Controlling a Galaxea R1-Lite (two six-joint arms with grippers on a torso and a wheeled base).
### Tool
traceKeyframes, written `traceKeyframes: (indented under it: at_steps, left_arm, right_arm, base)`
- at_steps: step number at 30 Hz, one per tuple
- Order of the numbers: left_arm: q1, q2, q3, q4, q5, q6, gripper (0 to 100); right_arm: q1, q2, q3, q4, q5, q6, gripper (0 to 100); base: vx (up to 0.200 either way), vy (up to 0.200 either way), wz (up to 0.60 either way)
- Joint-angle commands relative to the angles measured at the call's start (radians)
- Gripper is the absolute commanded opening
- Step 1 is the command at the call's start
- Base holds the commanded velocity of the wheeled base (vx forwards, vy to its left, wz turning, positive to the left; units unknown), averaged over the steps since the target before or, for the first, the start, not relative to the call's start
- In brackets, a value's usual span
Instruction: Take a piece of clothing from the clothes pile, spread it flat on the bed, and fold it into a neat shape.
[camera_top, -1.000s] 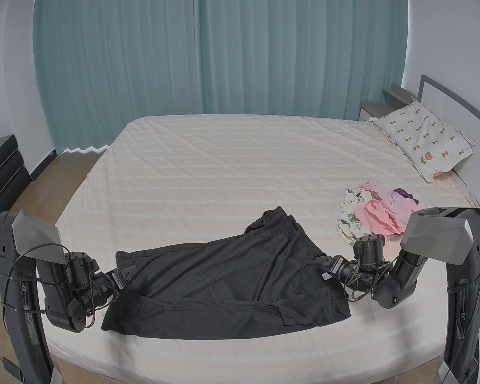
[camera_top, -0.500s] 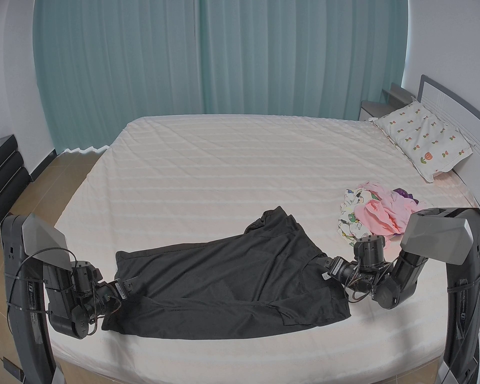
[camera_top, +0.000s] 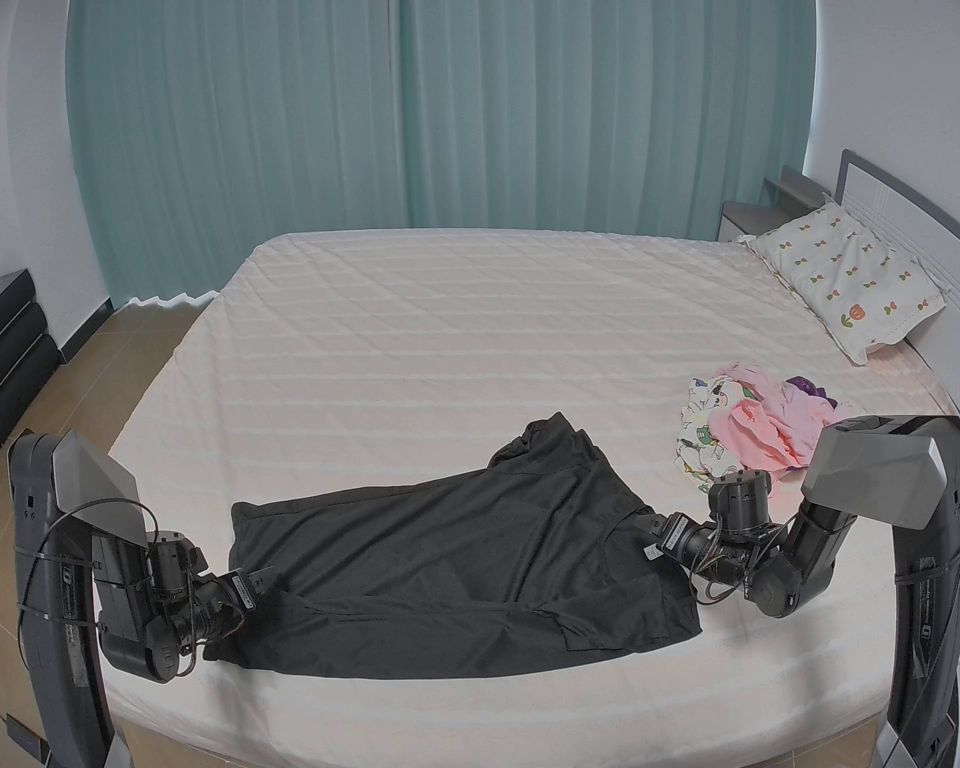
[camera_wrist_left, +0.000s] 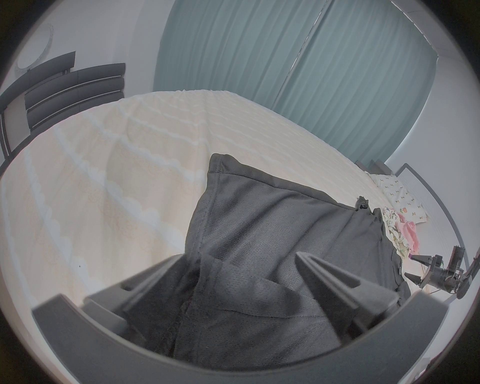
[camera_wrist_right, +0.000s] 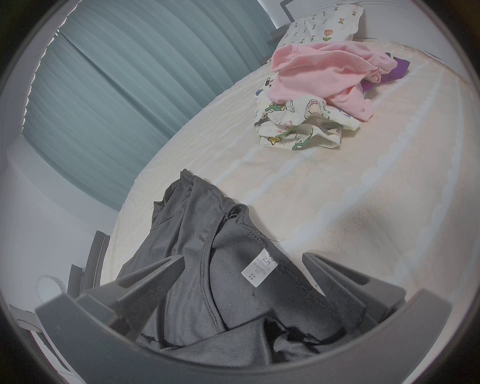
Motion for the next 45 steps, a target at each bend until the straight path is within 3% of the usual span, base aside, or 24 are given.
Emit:
traceKeyframes:
  at_steps: [1,17,23,28,31,32,33,40,45]
  left_arm:
    - [0.012,0.003,0.000,-0.016,0.002,0.001,0]
    - [0.041,-0.069,0.067,-0.016,0.016,0.004,0]
    - [0.038,-0.097,0.076,-0.016,0.039,0.002,0]
    - [0.020,-0.115,0.087,-0.016,0.089,-0.007,0]
    - [-0.013,-0.120,0.115,-0.016,0.117,-0.045,0]
    - [-0.013,-0.120,0.115,-0.016,0.117,-0.045,0]
    - [-0.022,-0.127,0.118,-0.016,0.125,-0.092,0]
    - [-0.022,-0.140,0.110,-0.016,0.123,-0.124,0]
    - [-0.020,-0.141,0.112,-0.016,0.123,-0.125,0]
  right_arm:
    - [-0.001,-0.002,0.000,0.000,0.000,0.000,100]
    - [0.005,-0.015,0.003,-0.010,-0.001,-0.003,100]
    - [0.005,-0.009,0.008,-0.030,0.014,-0.068,100]
    - [0.005,-0.015,-0.002,-0.019,0.098,-0.143,100]
    - [-0.001,0.000,0.029,-0.025,0.141,-0.256,100]
    - [-0.001,0.000,0.029,-0.025,0.141,-0.256,100]
    - [-0.004,0.014,0.064,-0.034,0.169,-0.295,100]
    - [-0.018,0.048,0.152,-0.145,0.282,-0.390,100]
    - [-0.015,0.063,0.130,-0.146,0.296,-0.422,100]
  base:
    - [0.000,0.000,0.00]
    - [0.000,0.000,0.00]
    - [0.000,0.000,0.00]
    - [0.000,0.000,0.00]
    - [0.000,0.000,0.00]
    - [0.000,0.000,0.00]
    - [0.000,0.000,0.00]
    - [0.000,0.000,0.00]
    - [0.000,0.000,0.00]
